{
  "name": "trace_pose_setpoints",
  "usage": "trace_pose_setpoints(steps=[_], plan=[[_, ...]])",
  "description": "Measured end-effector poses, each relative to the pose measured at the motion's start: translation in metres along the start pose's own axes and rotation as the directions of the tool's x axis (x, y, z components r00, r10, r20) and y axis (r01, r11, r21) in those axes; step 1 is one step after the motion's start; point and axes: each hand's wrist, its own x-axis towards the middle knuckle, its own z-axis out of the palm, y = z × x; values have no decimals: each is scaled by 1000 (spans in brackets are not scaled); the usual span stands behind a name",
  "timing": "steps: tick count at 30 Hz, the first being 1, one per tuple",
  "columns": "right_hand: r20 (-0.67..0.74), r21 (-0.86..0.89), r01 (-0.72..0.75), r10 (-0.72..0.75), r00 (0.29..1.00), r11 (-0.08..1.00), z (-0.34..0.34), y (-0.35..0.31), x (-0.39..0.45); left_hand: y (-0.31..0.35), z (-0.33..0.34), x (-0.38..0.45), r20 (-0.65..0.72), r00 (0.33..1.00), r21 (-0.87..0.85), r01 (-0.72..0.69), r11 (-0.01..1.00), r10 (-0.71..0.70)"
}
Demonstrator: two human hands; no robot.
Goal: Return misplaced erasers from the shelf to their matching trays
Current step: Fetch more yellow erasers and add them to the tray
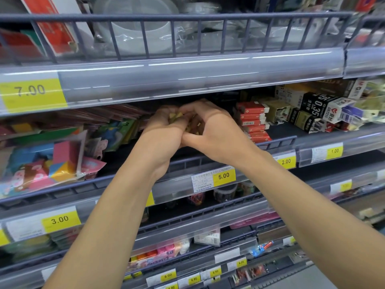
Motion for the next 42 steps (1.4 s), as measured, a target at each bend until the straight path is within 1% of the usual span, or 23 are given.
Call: trace_pose_setpoints(steps=[3,6,8,10,11,13,16,20,22,23,24,25,27,29,30,33,34,36,37,38,39,41,42], plan=[[101,-22,51,-48,994,998,-14,2,2,4,-3,0,18,1000,13,-14,1000,14],[152,-66,-40,50,987,997,-41,16,7,9,-11,1,13,1000,14,-5,1000,4],[206,-262,-70,126,970,963,-56,28,12,9,-15,2,29,1000,48,3,999,-4],[315,-489,-22,201,928,872,-60,34,17,8,-16,2,63,998,66,8,998,-12],[367,-556,3,242,898,831,-58,35,19,7,-15,1,77,997,79,10,997,-16],[426,-614,28,302,853,789,-50,36,21,6,-14,1,99,995,110,11,994,-22],[451,-638,53,317,834,768,-43,38,20,4,-14,0,105,994,137,10,991,-25],[456,-599,29,311,834,800,-42,36,23,1,-15,0,95,995,136,21,990,-34],[407,-510,-25,268,873,860,-44,34,22,1,-16,0,80,996,143,25,989,-37],[359,-389,-77,228,905,918,-45,31,19,1,-16,0,73,997,146,27,989,-38],[306,-202,-128,186,934,971,-45,28,15,1,-16,1,68,997,143,32,989,-42],[264,12,-159,151,953,987,-45,25,10,1,-17,1,67,997,138,39,990,-48],[223,316,-146,76,972,938,-40,17,1,3,-16,-1,80,995,119,51,992,-61],[203,471,-108,12,979,876,-30,10,-5,6,-15,-3,113,991,84,65,994,-74],[197,507,-92,-11,980,857,-25,7,-7,6,-15,-3,125,989,69,72,995,-80],[157,472,-24,-57,986,881,-11,2,-8,4,-15,-3,162,984,29,65,997,-69],[134,409,14,-76,988,912,-7,1,-7,4,-15,-3,162,985,28,59,998,-62],[84,198,133,-152,985,971,-4,1,-5,4,-17,-3,142,988,30,56,998,-59],[74,114,193,-202,977,975,-5,1,-3,4,-18,-3,135,989,22,60,998,-62],[75,82,224,-230,970,971,-8,3,-1,5,-18,-3,128,989,11,67,998,-68],[92,93,212,-220,971,973,-12,5,2,5,-19,-3,116,990,0,76,997,-76],[143,93,107,-119,983,990,-21,10,11,5,-21,-2,77,994,-18,81,997,-79],[181,26,46,-50,982,999,-25,14,17,5,-22,-2,57,996,-22,73,997,-72]])
